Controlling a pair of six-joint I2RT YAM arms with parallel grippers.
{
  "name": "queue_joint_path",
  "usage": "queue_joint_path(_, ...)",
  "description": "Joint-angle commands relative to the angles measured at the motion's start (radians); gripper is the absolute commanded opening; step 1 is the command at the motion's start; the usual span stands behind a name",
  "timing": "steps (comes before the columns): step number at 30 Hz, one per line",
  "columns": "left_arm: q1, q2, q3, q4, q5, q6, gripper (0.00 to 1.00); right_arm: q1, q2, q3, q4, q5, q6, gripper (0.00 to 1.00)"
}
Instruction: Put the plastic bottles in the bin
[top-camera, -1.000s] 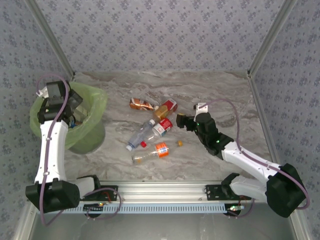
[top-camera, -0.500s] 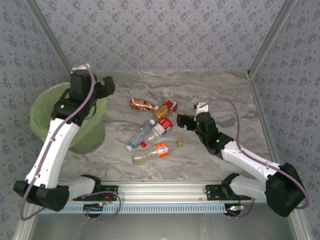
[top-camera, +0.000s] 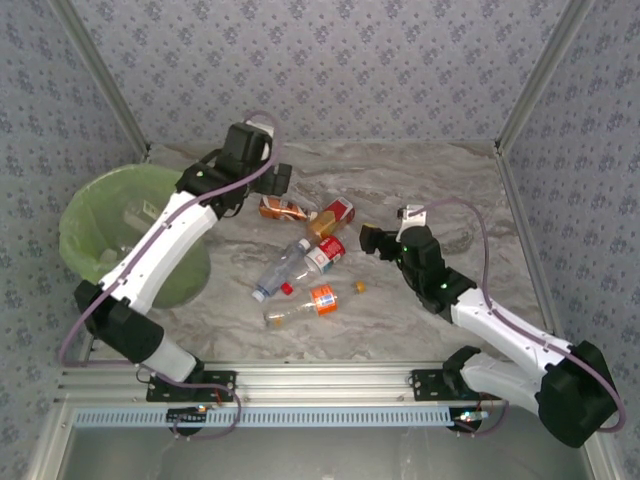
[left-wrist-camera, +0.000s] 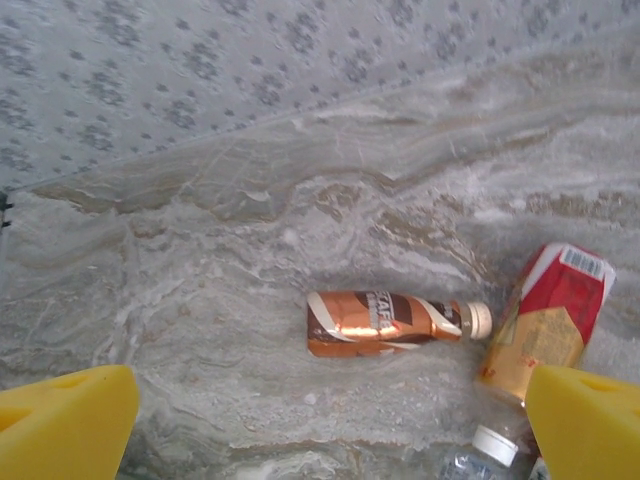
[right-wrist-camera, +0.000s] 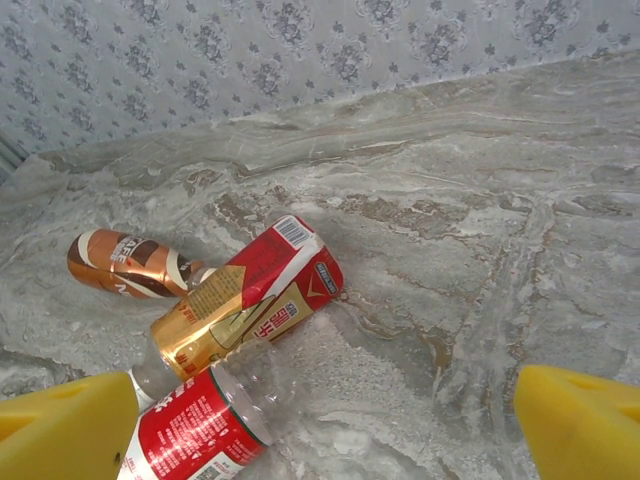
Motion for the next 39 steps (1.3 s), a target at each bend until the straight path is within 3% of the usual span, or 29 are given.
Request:
queue_joint_path(1,-0.026,0.041,0.025,-0.074,0.069,0.016,0.99,-0.015,-0.03,-0.026,-0.028,0.022,0.033,0.99)
queue_joint_path(6,-0.027,0.084,-0.031,-0.098,0.211,-0.066,0.99,-0.031,-0.042,-0.032,-0.045,0.009,0.043,0.99)
queue_joint_path(11,-0.027,0.093,-0.117,-0.161,0.369,-0.031,0.99,-0.04,-0.036,-0.034,-0.038,0.002,0.048,0.99)
queue_joint_path(17,-0.02,0.069,-0.274,-0.145,0.381,-0.126,0.99,-0.044,-0.019,-0.026,-0.045,-0.013,0.054,0.99)
queue_joint_path(19,-0.021,0.074,-0.324,-0.118,0.417,-0.141,0.96,-0.043,-0.014,-0.025,-0.044,-0.018,0.056,0.99)
queue_joint_path(25,-0.018,0.149,-0.403,-0.068,0.437,-0.145,0.71,-0.044,0.013,-0.007,-0.039,-0.041,0.056,0.99)
queue_joint_path(34,0.011,0.167,-0.48,0.032,0.421,-0.173,0.6,-0.044,0.06,0.024,-0.03,-0.072,0.055,0.99)
queue_joint_path(39,0.011,0.186,-0.502,0.038,0.404,-0.161,0.58,-0.043,0.063,0.025,-0.026,-0.072,0.056,0.99)
